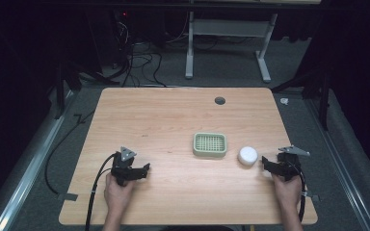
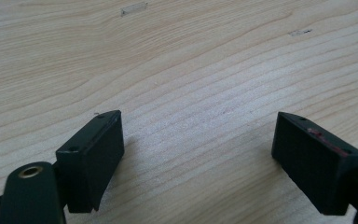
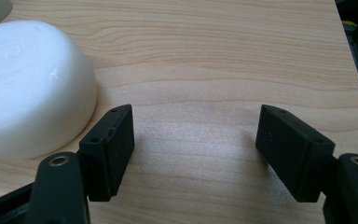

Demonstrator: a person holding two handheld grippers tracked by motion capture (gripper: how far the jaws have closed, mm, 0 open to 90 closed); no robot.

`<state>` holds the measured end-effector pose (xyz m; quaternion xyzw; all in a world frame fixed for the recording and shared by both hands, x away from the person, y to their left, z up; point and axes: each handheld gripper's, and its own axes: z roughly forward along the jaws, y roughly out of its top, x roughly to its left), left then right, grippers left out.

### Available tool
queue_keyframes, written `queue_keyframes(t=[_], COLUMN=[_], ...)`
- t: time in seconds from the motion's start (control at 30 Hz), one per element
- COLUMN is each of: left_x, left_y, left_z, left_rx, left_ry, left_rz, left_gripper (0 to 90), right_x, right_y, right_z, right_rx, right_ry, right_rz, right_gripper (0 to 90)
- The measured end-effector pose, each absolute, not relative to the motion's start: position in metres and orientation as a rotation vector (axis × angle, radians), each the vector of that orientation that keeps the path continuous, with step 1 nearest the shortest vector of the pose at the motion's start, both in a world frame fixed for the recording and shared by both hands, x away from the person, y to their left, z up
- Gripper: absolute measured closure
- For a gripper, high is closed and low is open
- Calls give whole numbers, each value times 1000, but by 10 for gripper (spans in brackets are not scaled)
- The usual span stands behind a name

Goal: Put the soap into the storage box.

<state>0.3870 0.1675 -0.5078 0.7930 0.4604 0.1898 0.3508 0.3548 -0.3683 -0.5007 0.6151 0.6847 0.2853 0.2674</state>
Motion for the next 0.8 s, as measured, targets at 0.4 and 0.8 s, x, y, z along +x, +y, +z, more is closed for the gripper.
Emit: queue_keyframes(t=[0.4,0.8], left_x=[387,387], left_y=[168,168], left_z=[-508,-508], left_rx=[2053,2053], left_ry=[1193,1192], left_rz=[491,490], left_gripper=[174,174], right_x=[355,355], right_y=[-368,-368], right_z=[-501,-501], right_rx=[1656,1655], right_ry=[1853,1857], right_rz=[771,775], right_gripper=[287,286])
